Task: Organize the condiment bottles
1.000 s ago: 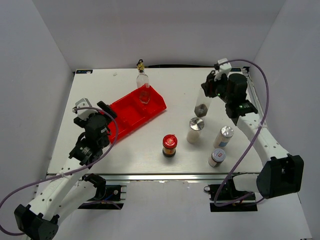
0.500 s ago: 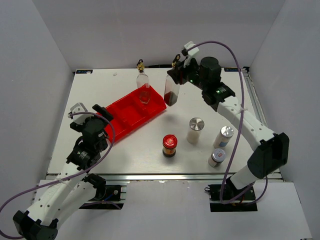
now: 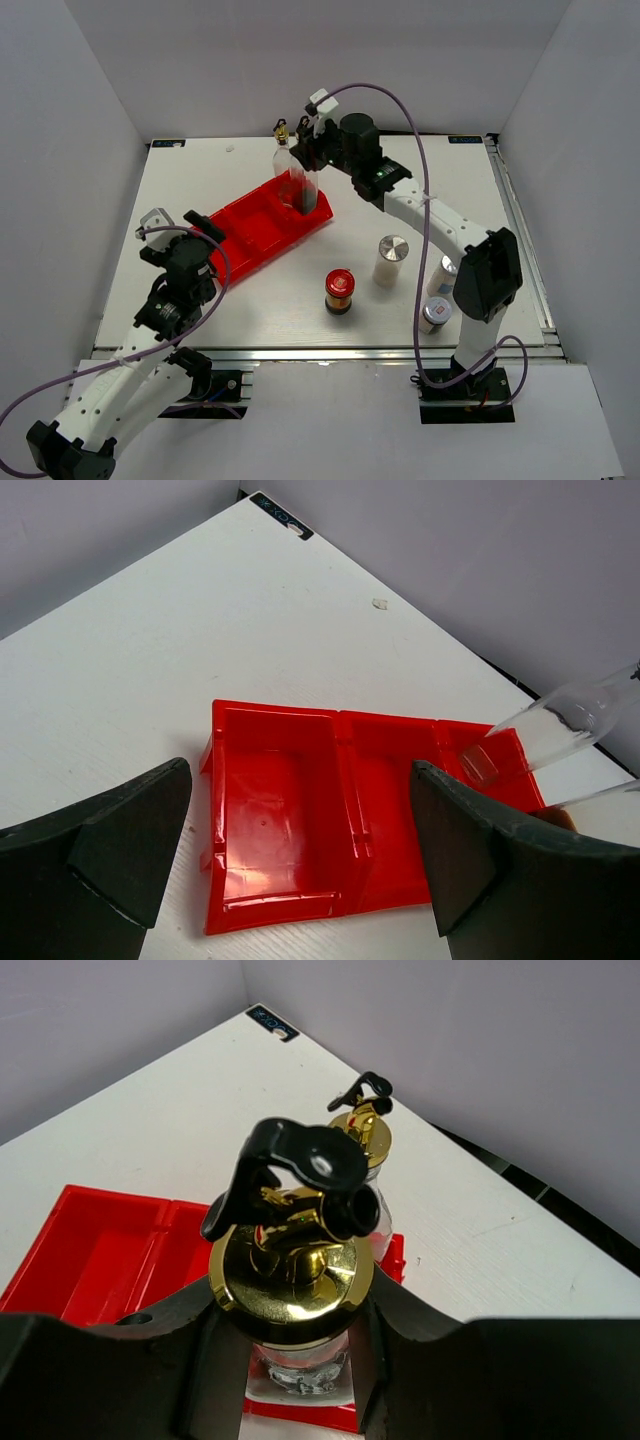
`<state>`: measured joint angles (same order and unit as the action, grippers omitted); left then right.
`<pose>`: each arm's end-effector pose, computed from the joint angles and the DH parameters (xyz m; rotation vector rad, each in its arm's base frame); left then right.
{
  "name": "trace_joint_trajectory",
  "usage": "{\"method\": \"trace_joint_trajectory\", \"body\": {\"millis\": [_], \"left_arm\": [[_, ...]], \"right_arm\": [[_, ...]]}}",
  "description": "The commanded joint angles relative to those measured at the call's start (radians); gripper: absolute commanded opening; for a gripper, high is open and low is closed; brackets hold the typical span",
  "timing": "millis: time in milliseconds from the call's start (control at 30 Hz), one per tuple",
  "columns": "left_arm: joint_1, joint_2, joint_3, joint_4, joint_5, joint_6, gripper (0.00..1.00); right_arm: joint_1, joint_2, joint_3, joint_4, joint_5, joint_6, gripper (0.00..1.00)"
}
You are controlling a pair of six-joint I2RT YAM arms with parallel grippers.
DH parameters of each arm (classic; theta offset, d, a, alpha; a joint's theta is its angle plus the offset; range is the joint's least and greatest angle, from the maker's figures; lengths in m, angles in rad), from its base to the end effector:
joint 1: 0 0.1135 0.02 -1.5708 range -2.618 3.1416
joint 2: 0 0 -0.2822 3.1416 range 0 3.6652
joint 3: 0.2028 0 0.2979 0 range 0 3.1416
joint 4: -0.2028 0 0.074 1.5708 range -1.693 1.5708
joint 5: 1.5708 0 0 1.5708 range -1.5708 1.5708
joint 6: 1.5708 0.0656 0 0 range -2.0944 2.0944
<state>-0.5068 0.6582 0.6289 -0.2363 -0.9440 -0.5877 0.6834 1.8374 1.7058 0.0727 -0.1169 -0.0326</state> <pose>0.1995 -0.0500 0.3080 -0.6918 1.5810 0.0615 0.4065 0.3408 0.3987 -0.6674 1.5226 0.5923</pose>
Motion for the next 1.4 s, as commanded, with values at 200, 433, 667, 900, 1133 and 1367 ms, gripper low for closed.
{"method": "trace_joint_trajectory", "body": {"millis": [200,433,667,900,1133,1367], "left_arm": [[0.002,-0.019,-0.014,-0.005,-0.024,-0.003,0.98],[0.002,-0.009,-0.014,0.0,-0.022,-0.003,0.98],[0.002,-0.003,-0.014,0.006,-0.013,0.002,0.98],[0.002,-0.009,-0.014,0.002,-0.015,-0.004,0.98],[0.002,-0.014,-0.014,-0.003,-0.01,-0.004,0.98],[0.002,-0.017,-0.005,-0.017,-0.001,-0.011,0.98]], "right_arm": [[0.013,0.057,0.117,0.167,0.094,0.002,0.0],[0.013,0.1,0.094,0.199,0.112,-0.004,0.0],[0.011,0.137,0.045,0.243,0.148,0.0,0.0],[0.011,0.158,0.006,0.266,0.158,0.013,0.0],[0.013,0.14,-0.04,0.269,0.151,0.025,0.41],[0.013,0.114,-0.051,0.237,0.146,0.025,0.75]]}}
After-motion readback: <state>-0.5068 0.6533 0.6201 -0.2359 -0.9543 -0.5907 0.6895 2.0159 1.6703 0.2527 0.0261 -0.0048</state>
